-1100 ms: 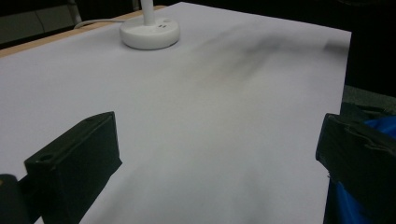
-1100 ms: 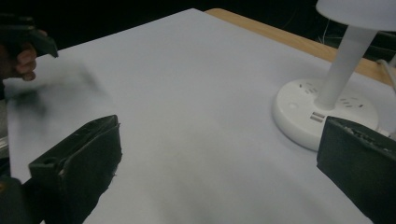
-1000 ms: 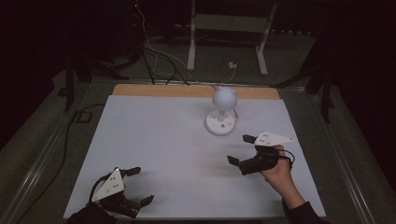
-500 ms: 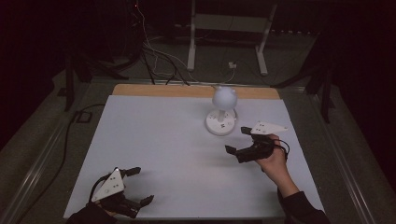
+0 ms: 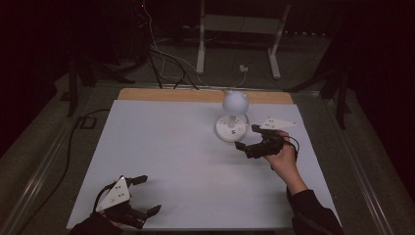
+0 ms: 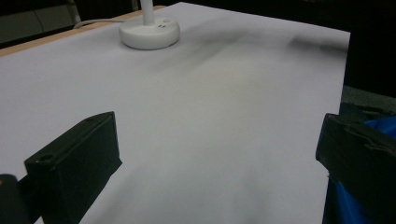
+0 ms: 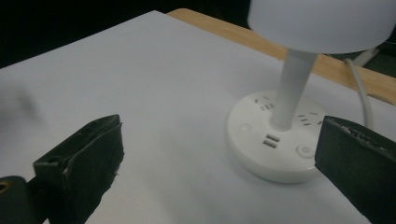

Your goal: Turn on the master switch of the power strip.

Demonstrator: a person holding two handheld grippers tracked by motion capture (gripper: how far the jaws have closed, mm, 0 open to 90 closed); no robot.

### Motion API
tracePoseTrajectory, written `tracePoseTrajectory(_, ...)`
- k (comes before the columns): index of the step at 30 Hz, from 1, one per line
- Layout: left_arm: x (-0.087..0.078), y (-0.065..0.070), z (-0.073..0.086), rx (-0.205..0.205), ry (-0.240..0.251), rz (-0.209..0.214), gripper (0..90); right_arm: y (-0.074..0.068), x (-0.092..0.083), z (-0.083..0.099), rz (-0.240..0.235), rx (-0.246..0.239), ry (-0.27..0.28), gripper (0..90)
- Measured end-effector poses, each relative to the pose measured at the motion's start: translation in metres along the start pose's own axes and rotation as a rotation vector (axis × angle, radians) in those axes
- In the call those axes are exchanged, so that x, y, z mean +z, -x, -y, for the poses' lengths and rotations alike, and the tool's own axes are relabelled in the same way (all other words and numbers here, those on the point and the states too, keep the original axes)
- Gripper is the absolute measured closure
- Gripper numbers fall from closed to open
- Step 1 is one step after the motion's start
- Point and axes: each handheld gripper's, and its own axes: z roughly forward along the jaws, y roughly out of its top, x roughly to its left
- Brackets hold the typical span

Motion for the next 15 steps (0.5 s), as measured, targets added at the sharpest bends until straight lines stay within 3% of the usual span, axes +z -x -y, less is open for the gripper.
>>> tracePoseTrajectory(15, 0.000, 0.000, 0.000, -0.003, 0.001, 0.003, 0.2, 0.031, 0.026, -0.002, 0.042, 0.022, -0.028, 0.9)
